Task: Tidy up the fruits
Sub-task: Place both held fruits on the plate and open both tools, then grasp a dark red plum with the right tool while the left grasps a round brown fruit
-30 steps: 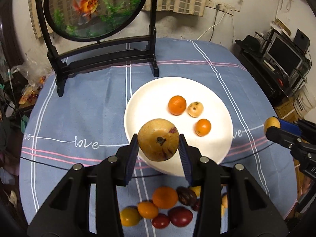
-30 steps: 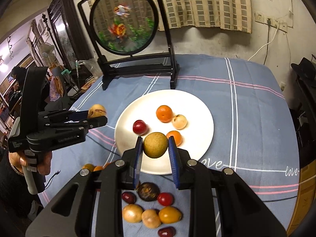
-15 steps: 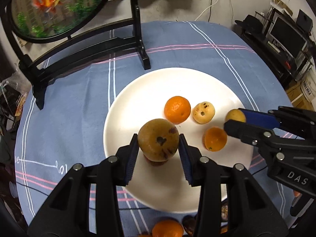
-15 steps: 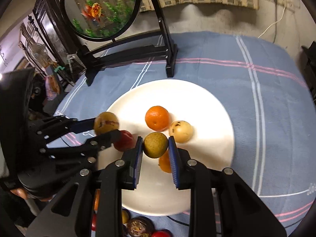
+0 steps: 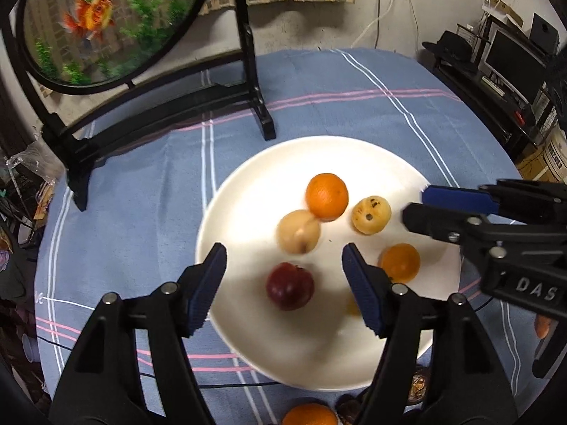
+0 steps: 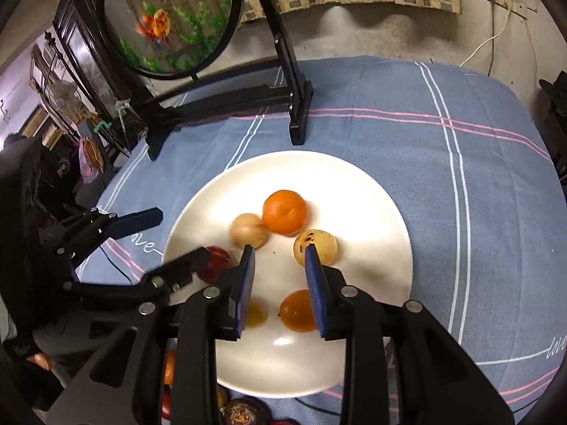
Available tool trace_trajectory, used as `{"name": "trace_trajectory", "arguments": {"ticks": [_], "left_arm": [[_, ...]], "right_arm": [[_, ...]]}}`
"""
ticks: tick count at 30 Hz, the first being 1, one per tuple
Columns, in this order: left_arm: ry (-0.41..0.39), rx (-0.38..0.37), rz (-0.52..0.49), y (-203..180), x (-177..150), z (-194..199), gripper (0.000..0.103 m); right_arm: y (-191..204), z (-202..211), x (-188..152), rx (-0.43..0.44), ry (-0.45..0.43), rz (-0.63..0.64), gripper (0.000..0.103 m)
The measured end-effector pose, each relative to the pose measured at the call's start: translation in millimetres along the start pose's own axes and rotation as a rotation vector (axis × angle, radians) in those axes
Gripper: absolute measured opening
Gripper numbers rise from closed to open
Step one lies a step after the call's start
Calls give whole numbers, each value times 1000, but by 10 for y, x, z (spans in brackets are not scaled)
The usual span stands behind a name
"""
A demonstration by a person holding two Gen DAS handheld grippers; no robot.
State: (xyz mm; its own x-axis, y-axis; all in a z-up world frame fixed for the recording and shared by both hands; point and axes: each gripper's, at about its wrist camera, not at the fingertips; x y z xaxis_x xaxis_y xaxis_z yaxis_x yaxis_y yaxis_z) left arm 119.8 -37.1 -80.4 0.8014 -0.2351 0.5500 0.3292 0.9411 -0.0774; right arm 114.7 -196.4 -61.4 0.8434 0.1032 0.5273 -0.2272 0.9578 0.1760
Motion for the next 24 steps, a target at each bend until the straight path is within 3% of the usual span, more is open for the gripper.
{"name": "trace_trajectory", "arguments": {"ticks": [5, 15, 24], "left_arm": [[-45, 0, 33, 23, -105, 312, 70], [-93, 9, 37, -204, -573, 882, 82], [-122, 59, 68, -172, -1037, 1266, 83]], "right_arm": [[9, 228, -151, 32, -17, -23, 30], [229, 766, -665, 37, -66, 42, 30], [38, 941, -1345, 7, -25, -57, 30]]}}
Point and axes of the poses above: each gripper's, at about its wrist camera, not at the fingertips, and z roughly against the way its jaws point, y to its left, x to its top, and after that the axes turned 9 degrees about -x, right-handed
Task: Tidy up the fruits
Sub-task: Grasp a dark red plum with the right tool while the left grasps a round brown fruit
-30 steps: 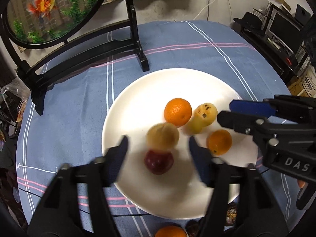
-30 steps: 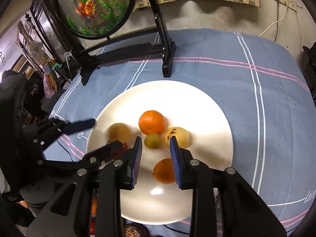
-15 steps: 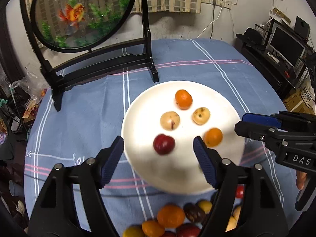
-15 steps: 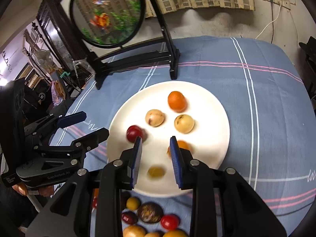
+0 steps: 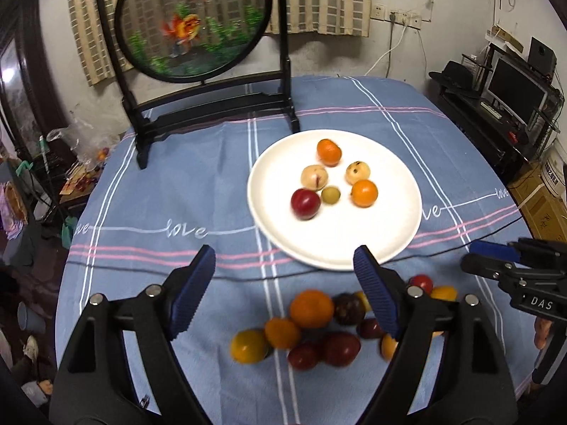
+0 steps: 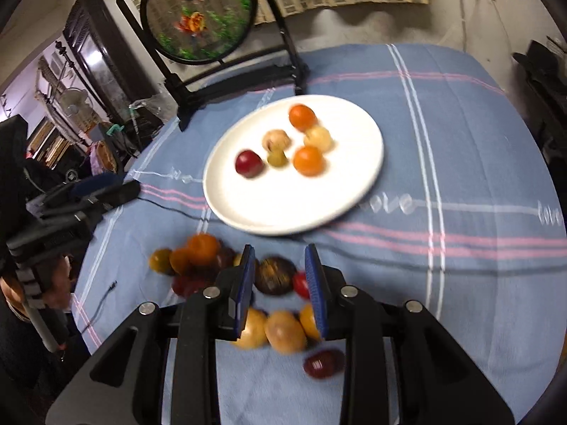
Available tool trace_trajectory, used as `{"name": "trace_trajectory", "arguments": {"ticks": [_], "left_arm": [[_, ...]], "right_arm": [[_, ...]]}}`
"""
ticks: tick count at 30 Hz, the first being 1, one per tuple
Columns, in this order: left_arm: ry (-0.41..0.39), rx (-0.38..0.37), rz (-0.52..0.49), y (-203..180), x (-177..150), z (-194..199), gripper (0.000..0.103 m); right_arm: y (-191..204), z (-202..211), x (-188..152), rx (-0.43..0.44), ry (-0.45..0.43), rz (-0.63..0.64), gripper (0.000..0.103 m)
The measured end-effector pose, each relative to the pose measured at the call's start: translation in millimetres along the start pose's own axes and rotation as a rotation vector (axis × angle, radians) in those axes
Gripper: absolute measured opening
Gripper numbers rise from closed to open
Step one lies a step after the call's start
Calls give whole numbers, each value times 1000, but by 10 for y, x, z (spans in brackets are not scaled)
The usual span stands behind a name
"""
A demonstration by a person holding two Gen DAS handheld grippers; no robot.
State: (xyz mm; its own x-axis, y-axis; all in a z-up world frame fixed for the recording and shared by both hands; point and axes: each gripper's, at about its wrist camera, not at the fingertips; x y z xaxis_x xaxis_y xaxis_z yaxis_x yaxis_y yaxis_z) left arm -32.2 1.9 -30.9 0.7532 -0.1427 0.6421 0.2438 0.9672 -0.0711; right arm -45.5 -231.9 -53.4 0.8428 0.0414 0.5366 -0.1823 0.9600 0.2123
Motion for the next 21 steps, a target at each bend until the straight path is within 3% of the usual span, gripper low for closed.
{"name": "trace_trajectory", "arguments": {"ticks": [1, 2, 3, 5, 12, 15, 18, 21], "left_arm": [[-1, 9, 4, 25, -57, 41, 86], [-2, 17, 8, 41, -83, 58, 88], [-1, 24, 17, 68, -134, 85, 89], [7, 29, 31, 106, -191, 104, 89], [161, 45, 148, 353, -568, -46, 93], [183, 60, 133, 335, -744, -113, 93], [192, 23, 113, 262, -842, -100, 92], [196, -63, 94, 128, -894, -36, 92]], "right_arm": [[-7, 25, -93, -29, -8, 20, 31], [-3, 42, -172, -52, -10, 42, 37], [-2, 56, -245, -69, -6, 61, 51], [-20, 101, -418, -77, 4, 73, 61], [-125, 143, -870, -129, 33, 108, 61], [-129, 73, -1029, -149, 67, 143, 61], [-131, -13, -1094, -142, 89, 147, 61], [-125, -141, -1089, -144, 102, 151, 61]]}}
Point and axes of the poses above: each gripper's, at about its wrist camera, not at the fingertips, and z roughly against the way its jaws point, y to its left, x to its top, and after that the axes turned 9 degrees about -x, right-handed
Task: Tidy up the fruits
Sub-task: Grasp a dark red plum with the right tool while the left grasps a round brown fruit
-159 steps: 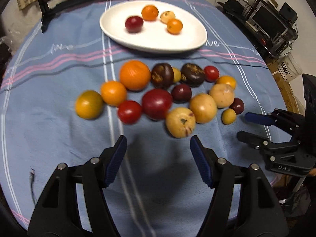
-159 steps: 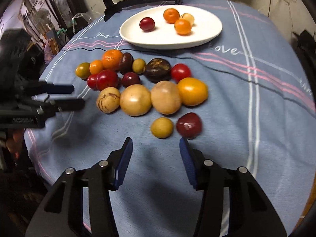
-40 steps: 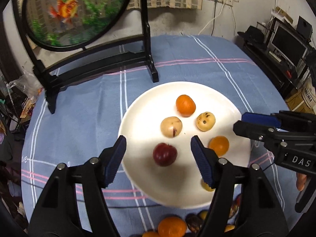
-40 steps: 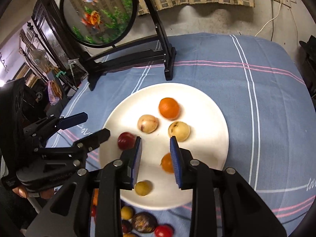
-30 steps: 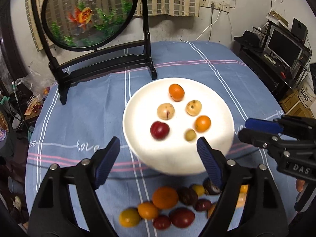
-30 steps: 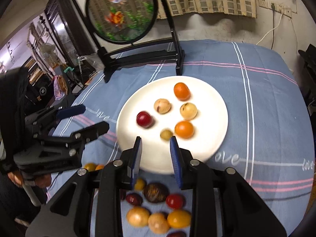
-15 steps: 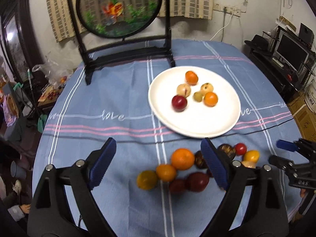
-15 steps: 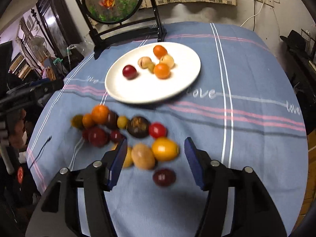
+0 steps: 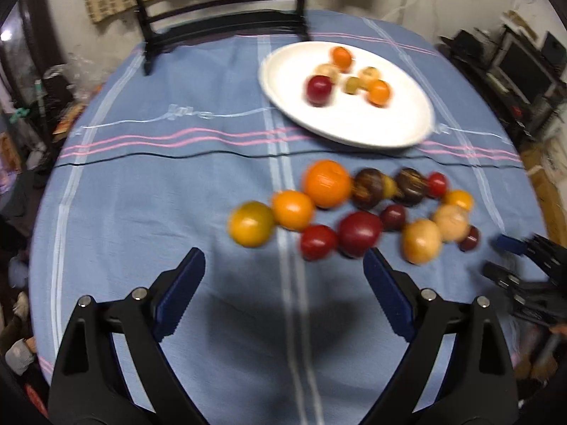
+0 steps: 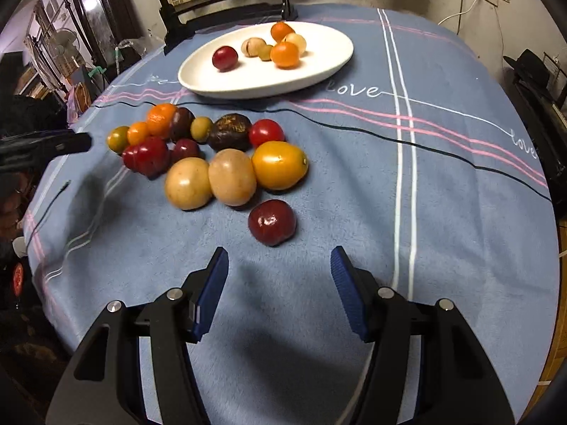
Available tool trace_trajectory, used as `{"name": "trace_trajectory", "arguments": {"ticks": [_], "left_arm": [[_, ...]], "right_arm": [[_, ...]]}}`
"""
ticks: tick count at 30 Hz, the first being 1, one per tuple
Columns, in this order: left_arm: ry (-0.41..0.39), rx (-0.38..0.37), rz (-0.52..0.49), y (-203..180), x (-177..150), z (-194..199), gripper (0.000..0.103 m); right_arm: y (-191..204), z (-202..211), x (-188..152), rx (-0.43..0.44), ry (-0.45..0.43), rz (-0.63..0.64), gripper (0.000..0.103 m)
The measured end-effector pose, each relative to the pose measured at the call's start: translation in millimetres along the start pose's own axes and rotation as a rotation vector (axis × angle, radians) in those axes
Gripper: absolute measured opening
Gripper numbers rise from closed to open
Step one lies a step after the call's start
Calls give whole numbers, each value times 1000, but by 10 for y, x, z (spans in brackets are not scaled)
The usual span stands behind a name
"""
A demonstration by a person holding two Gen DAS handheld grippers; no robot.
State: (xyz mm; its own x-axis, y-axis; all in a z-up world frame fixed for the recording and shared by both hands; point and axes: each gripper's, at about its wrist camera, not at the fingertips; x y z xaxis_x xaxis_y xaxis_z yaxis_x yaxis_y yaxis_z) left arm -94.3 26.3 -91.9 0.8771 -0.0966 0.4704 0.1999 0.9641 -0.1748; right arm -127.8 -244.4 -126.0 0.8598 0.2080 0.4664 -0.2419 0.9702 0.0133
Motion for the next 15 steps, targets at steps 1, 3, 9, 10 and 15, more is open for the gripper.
{"name": "trace_trajectory", "arguments": {"ticks": [1, 3, 9, 10, 15], "left_arm": [[3, -21, -13, -51, -12, -1, 92], [11, -57, -64, -205, -68, -4, 92], [40, -111, -156, -553, -175, -110, 92], [50, -125, -166, -613, -175, -156, 92], [71, -165, -203, -847, -142, -314, 88]], "right_arm": [[11, -47, 26, -2, 3, 2, 61], [37, -91, 77, 1, 0, 9, 59], [165, -248, 179, -31, 22, 114, 35], [161, -249, 179, -20, 24, 117, 33], [25, -126, 210, 23, 15, 48, 33]]}}
Point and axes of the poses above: each gripper's, at about its wrist camera, not at the fingertips, and z roughly against the way its jaws point, y to its left, x to its top, and after that the axes turned 9 degrees about -x, right-handed
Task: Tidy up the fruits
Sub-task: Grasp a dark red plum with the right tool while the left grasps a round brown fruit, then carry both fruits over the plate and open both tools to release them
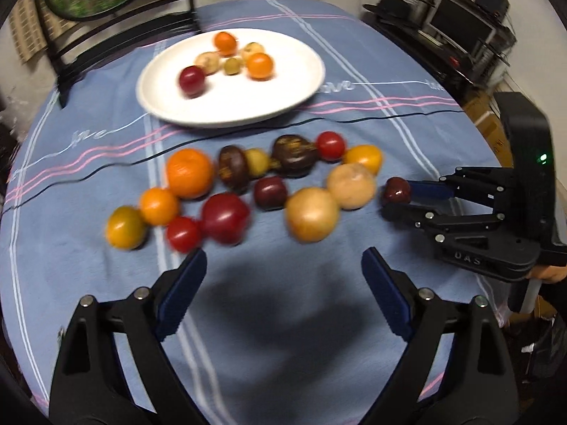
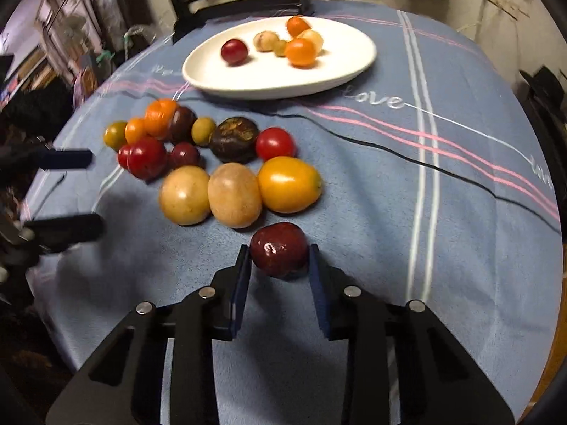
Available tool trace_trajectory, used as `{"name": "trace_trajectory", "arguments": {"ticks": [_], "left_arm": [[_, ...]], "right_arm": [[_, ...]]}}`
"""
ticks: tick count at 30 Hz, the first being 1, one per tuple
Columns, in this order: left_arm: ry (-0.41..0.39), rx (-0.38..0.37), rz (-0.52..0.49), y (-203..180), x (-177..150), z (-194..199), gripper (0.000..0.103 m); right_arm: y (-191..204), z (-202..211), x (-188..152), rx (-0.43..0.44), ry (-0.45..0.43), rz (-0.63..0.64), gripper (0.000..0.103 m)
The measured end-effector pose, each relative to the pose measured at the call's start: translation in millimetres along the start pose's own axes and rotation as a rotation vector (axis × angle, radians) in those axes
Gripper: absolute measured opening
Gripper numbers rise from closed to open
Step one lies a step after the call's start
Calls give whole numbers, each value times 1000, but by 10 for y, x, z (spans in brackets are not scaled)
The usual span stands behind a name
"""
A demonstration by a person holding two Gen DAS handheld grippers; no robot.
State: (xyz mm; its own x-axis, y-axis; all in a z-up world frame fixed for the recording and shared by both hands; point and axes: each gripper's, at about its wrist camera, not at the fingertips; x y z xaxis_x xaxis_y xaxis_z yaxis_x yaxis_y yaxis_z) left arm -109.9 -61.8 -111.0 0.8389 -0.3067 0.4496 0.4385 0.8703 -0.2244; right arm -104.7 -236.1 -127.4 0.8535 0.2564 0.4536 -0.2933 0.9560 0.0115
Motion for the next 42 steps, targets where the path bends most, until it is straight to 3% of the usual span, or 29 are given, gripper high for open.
{"name": "trace_trajectory", "arguments": {"ticks": [6, 16, 22, 34, 42], "left_arm": [[83, -32, -25, -139, 123, -425, 49], [113, -29, 60, -14, 228, -687, 46], [118, -63, 96, 49, 208, -636, 45], [-3, -62, 86, 160, 212, 45, 44], [-116, 9, 91, 412, 567, 490, 44]], "right_arm": [[-184, 118, -111, 6, -2, -67, 33], [-251, 194, -205, 16, -5, -75, 33], [-217, 194, -191, 20, -8, -72, 33], [72, 372, 32, 89, -57, -61, 33], [248, 721, 544, 98, -188, -14, 33]]}}
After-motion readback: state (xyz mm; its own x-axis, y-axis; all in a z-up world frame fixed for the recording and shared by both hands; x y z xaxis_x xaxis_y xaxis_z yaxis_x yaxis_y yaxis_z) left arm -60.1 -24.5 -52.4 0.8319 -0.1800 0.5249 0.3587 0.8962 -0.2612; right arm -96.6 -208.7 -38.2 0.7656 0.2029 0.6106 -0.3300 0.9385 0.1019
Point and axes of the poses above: each gripper's, at about its wrist camera, not at the fingertips, and z roughly against the way its jaws point, y to its left, x to its top, and after that the axes turned 9 degrees about -x, right-handed
